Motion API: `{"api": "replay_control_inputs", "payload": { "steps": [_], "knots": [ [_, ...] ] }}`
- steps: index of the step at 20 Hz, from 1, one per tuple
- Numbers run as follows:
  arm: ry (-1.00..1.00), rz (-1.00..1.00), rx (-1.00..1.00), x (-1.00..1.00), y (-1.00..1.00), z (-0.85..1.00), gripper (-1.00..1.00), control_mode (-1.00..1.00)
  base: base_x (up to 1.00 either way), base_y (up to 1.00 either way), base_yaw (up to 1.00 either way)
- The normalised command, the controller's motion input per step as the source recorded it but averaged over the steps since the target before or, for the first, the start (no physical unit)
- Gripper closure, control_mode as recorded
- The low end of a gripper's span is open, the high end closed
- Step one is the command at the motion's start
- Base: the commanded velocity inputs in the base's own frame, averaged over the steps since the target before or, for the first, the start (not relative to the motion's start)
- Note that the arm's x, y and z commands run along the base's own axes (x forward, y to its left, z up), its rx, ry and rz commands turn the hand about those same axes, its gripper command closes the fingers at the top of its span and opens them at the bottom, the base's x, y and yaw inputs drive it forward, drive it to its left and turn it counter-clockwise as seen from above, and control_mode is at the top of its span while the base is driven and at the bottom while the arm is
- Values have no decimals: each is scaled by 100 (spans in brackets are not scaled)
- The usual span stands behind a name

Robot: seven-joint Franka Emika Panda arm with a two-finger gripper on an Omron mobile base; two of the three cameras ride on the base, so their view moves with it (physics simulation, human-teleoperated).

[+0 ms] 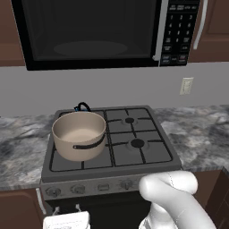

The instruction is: Pick the kettle from the cabinet and place it on a stove burner. Then pick the pot from the counter and place it on another stove burner. Finally, turn both burners on.

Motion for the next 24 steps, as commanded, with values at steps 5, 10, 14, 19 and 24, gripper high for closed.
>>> {"api": "replay_control_inputs", "payload": {
  "steps": [5,10,14,19,24],
  "knots": [
    [0,0,0,18,9,17,-100,-100,0,0,0],
    [4,0,0,20,7,11,-100,-100,0,0,0],
    [8,0,0,24,3,3,-100,-100,0,0,0],
    [8,0,0,31,12,0,-100,-100,0,0,0],
    [3,0,0,21,26,-3,-100,-100,0,0,0]
  ]
}}
